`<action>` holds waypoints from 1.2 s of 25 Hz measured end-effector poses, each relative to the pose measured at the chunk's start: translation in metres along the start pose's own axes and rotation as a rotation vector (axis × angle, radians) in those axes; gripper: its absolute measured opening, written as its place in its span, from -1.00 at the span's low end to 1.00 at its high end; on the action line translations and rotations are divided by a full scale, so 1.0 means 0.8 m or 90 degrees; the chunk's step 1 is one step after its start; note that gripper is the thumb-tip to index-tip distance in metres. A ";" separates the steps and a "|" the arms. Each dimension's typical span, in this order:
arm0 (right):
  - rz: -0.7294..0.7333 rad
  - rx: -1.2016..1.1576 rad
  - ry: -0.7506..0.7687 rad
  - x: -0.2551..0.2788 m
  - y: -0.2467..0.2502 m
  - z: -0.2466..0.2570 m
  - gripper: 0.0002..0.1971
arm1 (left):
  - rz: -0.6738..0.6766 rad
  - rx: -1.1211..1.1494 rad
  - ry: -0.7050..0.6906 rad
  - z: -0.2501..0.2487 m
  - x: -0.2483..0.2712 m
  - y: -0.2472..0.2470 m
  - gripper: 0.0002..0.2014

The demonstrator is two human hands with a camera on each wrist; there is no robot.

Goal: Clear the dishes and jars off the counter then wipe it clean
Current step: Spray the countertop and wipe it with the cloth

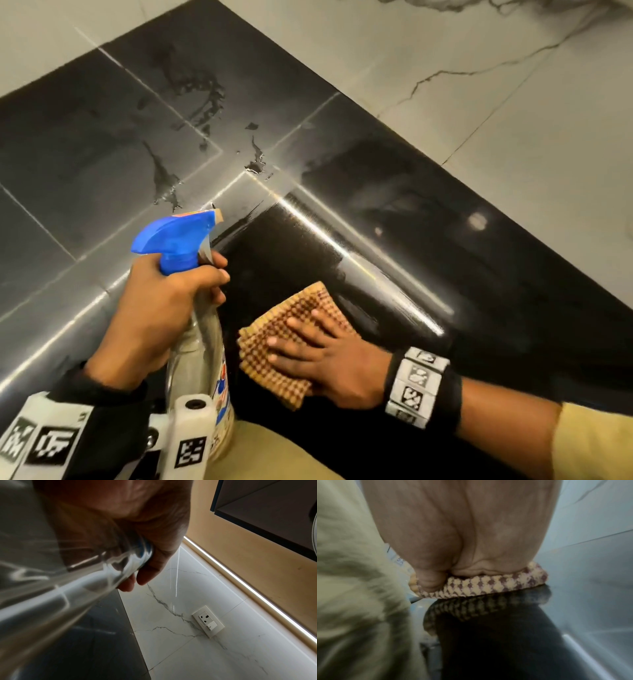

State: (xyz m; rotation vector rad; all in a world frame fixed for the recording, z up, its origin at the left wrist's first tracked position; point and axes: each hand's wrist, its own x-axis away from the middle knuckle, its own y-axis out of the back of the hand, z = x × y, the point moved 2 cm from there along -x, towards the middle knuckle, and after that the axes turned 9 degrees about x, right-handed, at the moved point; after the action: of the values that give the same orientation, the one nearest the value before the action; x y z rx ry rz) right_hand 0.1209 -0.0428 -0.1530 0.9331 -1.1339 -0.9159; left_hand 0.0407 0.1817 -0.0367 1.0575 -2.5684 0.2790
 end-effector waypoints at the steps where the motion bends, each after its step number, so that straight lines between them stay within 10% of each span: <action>1: -0.002 0.007 -0.039 0.010 -0.001 -0.022 -0.35 | 0.004 -0.006 0.000 -0.002 0.000 0.000 -0.89; 8: 0.058 -0.150 -0.587 0.081 0.027 -0.269 -0.34 | 0.036 -0.022 -0.010 0.000 0.002 -0.012 -0.92; 11: 0.099 -0.118 -0.543 0.068 0.026 -0.233 -0.28 | 0.043 -0.018 -0.013 0.003 0.003 -0.014 -0.90; 18: 0.116 -0.006 -0.066 0.084 -0.017 0.031 -0.33 | 0.050 0.009 0.016 0.012 -0.001 -0.013 -0.85; 25: 0.079 -0.130 -0.465 0.104 0.014 -0.226 -0.20 | 0.042 0.012 0.026 0.013 0.000 -0.013 -0.85; 30: 0.063 -0.116 -0.563 0.030 0.068 -0.370 -0.33 | 0.016 0.012 0.028 0.017 0.001 -0.017 -0.88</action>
State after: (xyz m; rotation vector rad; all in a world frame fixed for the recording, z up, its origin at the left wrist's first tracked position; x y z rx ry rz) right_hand 0.4210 -0.0082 -0.1439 0.2896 -1.7732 -1.3760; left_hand 0.0461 0.1673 -0.0484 1.0160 -2.5462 0.3305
